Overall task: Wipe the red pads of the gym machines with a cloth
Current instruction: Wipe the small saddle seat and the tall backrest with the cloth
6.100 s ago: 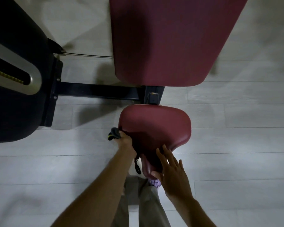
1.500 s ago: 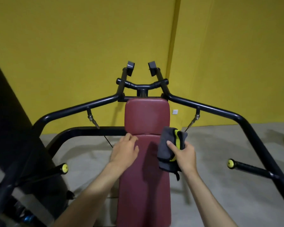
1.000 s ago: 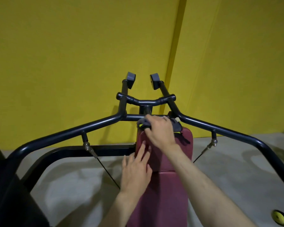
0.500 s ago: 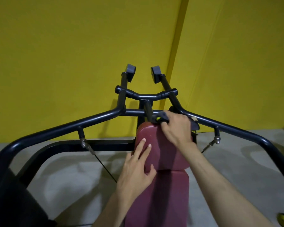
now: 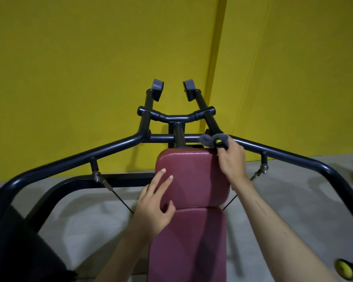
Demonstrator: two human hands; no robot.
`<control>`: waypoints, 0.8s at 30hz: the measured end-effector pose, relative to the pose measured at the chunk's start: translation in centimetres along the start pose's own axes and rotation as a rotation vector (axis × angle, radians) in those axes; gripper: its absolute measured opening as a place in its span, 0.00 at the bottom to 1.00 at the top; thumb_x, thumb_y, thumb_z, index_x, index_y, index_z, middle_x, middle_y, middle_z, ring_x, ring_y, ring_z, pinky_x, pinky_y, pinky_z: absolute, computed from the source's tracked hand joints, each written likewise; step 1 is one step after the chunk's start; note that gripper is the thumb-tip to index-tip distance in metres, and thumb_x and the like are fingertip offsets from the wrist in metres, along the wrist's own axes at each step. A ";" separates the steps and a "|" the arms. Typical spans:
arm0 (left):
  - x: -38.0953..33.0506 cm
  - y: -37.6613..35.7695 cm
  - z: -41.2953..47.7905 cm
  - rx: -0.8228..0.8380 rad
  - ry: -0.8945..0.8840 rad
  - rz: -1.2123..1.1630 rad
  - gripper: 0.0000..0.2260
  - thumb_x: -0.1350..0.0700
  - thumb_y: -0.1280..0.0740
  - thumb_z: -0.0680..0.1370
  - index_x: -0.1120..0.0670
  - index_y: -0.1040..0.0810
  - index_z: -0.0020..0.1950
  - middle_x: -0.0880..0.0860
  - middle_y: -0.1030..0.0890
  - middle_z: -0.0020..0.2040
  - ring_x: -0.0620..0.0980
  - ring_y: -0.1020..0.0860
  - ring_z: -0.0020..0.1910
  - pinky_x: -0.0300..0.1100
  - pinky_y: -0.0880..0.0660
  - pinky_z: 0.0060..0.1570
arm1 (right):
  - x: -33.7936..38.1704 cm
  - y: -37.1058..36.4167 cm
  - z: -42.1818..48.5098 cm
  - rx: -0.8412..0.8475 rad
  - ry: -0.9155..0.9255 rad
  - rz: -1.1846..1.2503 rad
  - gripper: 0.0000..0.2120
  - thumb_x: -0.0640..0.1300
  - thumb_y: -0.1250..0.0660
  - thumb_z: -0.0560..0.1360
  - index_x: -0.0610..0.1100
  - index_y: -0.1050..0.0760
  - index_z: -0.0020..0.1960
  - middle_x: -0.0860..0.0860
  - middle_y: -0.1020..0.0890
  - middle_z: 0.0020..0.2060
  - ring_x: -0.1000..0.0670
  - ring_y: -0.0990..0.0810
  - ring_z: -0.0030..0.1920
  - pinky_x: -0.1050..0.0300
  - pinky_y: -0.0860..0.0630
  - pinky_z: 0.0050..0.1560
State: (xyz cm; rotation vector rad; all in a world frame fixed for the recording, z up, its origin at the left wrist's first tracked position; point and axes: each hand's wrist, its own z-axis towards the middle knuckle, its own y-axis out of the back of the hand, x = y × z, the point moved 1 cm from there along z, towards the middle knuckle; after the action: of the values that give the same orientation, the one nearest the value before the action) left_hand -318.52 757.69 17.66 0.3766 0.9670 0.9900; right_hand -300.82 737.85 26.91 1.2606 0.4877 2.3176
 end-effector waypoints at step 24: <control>-0.6 -0.2 0.0 0.068 0.105 0.023 0.32 0.53 0.29 0.76 0.41 0.35 0.79 0.32 0.49 0.80 0.48 0.33 0.71 0.42 0.36 0.65 | -6.1 0.9 -8.0 -0.032 -0.223 0.320 0.27 0.26 0.40 0.76 0.54 0.26 0.64 0.65 0.20 0.52 0.64 0.20 0.51 0.72 0.28 0.47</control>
State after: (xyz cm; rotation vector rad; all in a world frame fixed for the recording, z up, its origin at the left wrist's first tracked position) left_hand -318.54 757.07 17.84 0.3960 1.0950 1.0077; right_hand -304.95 733.04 19.01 1.6597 0.1818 2.3823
